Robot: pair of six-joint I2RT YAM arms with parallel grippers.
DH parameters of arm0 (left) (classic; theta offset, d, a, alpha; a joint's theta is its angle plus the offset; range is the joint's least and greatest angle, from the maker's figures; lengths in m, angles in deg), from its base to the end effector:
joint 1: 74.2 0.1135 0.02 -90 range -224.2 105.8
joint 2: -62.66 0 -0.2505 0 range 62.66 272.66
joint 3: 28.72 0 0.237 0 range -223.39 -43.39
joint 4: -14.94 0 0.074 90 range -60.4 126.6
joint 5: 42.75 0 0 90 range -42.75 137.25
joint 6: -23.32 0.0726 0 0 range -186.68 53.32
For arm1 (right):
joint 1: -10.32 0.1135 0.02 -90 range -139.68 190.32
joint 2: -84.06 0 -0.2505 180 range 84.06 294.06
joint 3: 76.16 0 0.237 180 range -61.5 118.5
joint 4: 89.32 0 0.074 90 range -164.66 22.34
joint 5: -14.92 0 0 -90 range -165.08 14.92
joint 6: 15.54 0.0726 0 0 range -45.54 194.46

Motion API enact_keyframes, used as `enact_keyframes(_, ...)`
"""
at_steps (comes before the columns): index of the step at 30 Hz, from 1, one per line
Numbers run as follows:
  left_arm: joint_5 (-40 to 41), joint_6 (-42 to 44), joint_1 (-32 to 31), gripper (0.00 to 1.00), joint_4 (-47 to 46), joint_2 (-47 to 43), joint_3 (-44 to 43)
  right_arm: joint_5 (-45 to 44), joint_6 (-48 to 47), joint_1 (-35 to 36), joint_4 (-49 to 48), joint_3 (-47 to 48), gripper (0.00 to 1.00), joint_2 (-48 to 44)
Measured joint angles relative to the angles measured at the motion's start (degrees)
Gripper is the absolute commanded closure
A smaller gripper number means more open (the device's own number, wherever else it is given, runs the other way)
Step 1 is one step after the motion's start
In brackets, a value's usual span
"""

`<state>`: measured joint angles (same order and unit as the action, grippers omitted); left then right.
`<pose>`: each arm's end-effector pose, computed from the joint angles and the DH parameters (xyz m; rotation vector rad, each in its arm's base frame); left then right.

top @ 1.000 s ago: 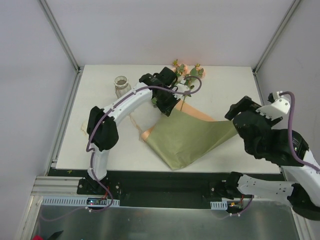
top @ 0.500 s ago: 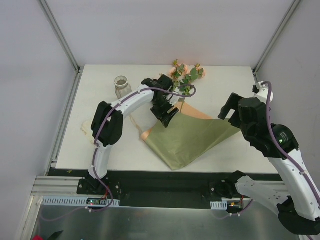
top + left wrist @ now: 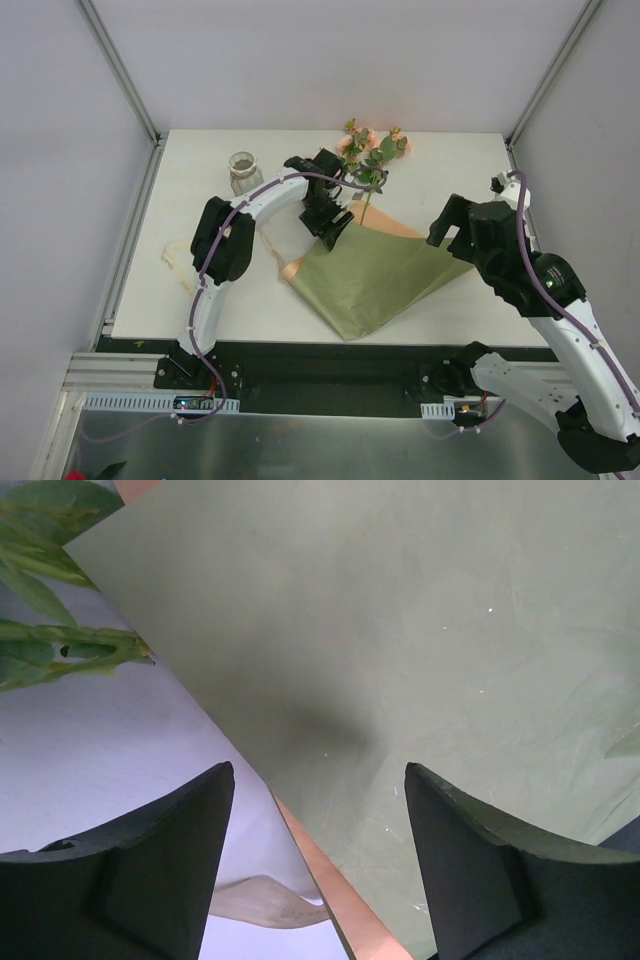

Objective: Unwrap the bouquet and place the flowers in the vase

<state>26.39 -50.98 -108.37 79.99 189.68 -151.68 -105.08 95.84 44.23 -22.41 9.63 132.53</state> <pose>0.3643 -0.2785 0.1642 1.2588 2.4835 -0.5879 0.1542 0.0599 0.3771 0.0914 2.0112 0.0651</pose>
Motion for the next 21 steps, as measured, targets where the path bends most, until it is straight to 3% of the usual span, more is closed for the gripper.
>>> enact_keyframes(9, -1.22, 0.5, 0.0, 0.59, -0.74, 0.17, 0.0, 0.94, 0.02, -0.09, -0.72, -0.72, 0.0, 0.0)
enact_keyframes(14, -1.16, 0.61, 0.02, 0.59, -1.88, 0.17, 0.0, 1.36, 0.02, -0.09, -0.87, -0.72, 0.0, -0.26)
enact_keyframes(21, -0.9, 1.62, 0.04, 0.46, -2.21, 0.98, 0.0, 2.01, 0.02, -0.09, -1.05, -0.72, 0.0, -0.42)
